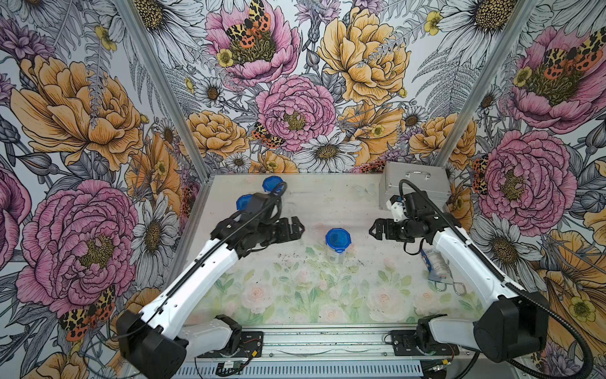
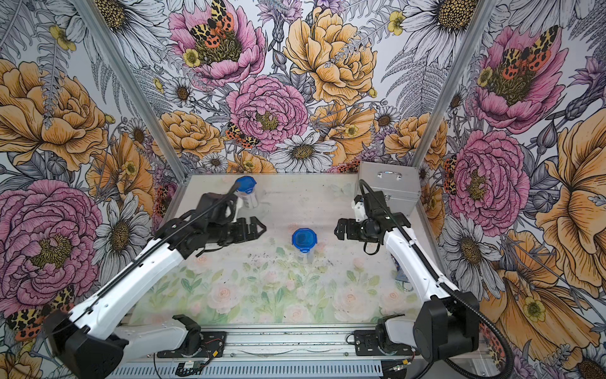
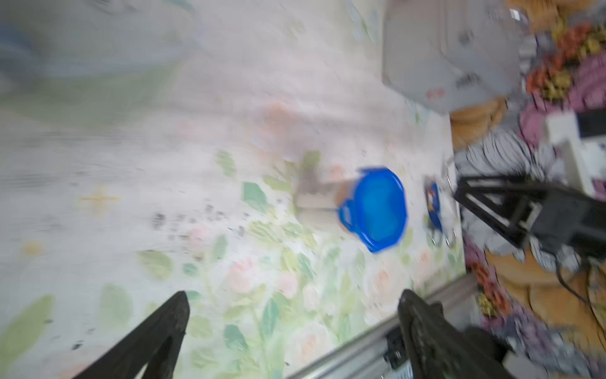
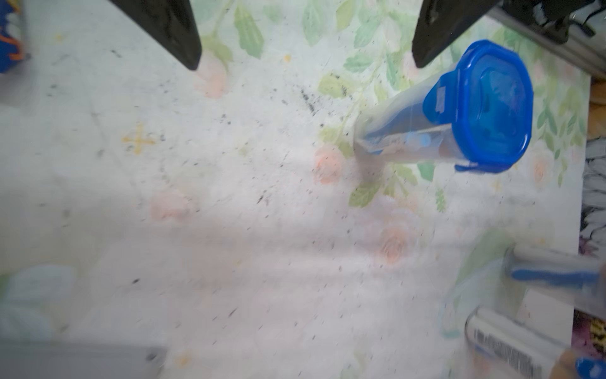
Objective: Pack away toiletry kits
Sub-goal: Reset both arms
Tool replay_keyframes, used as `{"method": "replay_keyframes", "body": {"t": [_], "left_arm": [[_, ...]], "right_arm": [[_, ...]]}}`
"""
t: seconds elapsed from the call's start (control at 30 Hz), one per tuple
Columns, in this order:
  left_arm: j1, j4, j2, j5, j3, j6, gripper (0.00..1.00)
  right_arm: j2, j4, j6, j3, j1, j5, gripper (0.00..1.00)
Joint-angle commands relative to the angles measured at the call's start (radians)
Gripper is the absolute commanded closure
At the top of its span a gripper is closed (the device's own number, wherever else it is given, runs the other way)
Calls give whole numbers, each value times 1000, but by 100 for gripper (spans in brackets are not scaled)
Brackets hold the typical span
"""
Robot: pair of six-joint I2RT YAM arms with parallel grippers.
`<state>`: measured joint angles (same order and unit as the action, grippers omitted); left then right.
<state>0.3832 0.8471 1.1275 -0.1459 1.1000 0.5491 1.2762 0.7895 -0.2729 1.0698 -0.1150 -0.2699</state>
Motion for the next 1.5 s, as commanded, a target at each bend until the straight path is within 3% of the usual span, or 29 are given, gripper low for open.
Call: {"method": "replay_keyframes", "body": {"t": [0.0,0.1,0.17,0.27,0.33,0.43,0.57,0.67,0.83,1.0,1.13,1.2,1.23,1.47], "left_arm": [[-195,-96,-59,145,-162,-66,1],[-312,-216,-158,237,-277,-118,1],[-337,-318,-232,343,-370,-132,1],[-343,-464,-319,474,-512,-165,1],[-347,-568,-359,466,-584,-204,1],[-346,-687,-366,478,-641,-246,1],[-349,-898,-307,490,-720,-316,1],[-349,-1150,-179,495,-780,-376,1],[-351,-1447,45,430,-799,-471,1],[-429,-1598,228,268,-734,-501,1],[-414,-1829,435,209,-733,-537,1],[-403,-1723,396,249,-715,-538,1],[-400,-1782,417,254,-724,-537,1],[-372,-1764,414,305,-718,-554,1]], "right_arm": [[-31,-241,41,-91,90,120,1],[-111,-534,48,-270,129,215,1],[-178,-806,68,-442,164,169,1],[-212,-1049,180,-615,171,180,1],[-180,-1152,229,-680,175,203,1],[-69,-1326,237,-725,194,123,1],[90,-1530,216,-694,194,105,1],[221,-1613,195,-670,206,113,0],[259,-1745,167,-724,206,191,0],[252,-1708,163,-711,197,234,0],[257,-1665,172,-686,187,241,1],[254,-1666,172,-688,184,241,0],[255,-1665,174,-688,184,239,0],[256,-1659,176,-682,185,239,0]]}}
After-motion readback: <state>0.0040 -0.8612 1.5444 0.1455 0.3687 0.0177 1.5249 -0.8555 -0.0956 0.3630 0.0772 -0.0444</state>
